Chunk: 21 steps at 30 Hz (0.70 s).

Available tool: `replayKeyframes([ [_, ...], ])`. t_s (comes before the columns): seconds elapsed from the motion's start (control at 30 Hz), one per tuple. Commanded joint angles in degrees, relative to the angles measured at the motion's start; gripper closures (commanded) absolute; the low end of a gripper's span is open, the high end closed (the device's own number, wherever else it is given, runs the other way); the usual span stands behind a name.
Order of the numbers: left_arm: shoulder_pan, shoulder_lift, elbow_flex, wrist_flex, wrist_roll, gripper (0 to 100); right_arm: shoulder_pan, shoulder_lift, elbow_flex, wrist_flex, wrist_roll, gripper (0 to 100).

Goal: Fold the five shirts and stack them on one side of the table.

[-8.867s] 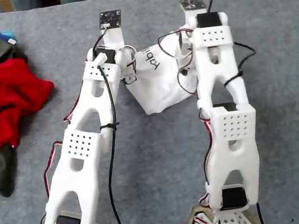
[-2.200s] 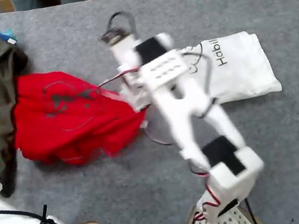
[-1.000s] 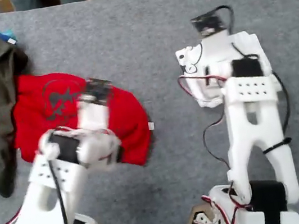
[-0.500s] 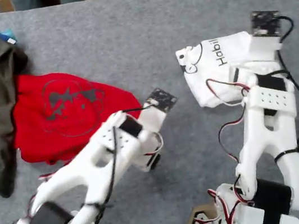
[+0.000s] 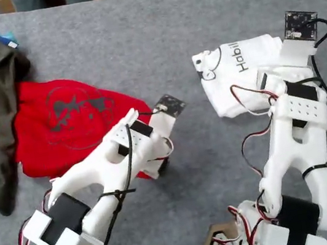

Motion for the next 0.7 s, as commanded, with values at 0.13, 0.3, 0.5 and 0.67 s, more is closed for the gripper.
replayKeyframes([
  [0.13,-3.7,-11.4,-9.9,11.9,-1.7,97,1.0,-2.1,-0.2,-1.0,-0.3,98.4],
  [0.3,-12.4,-24.4,-25.7,26.0,-5.8,97,0.5,-2.0,-0.1,-0.4,-0.3,98.4],
  [0.5,-35.1,-31.5,-48.1,40.0,-8.6,97,0.4,-2.1,-0.3,0.7,-0.3,98.4],
  [0.67,-57.4,-32.2,-63.2,43.3,-11.4,97,-5.4,-2.4,-0.6,3.6,-0.2,98.4],
])
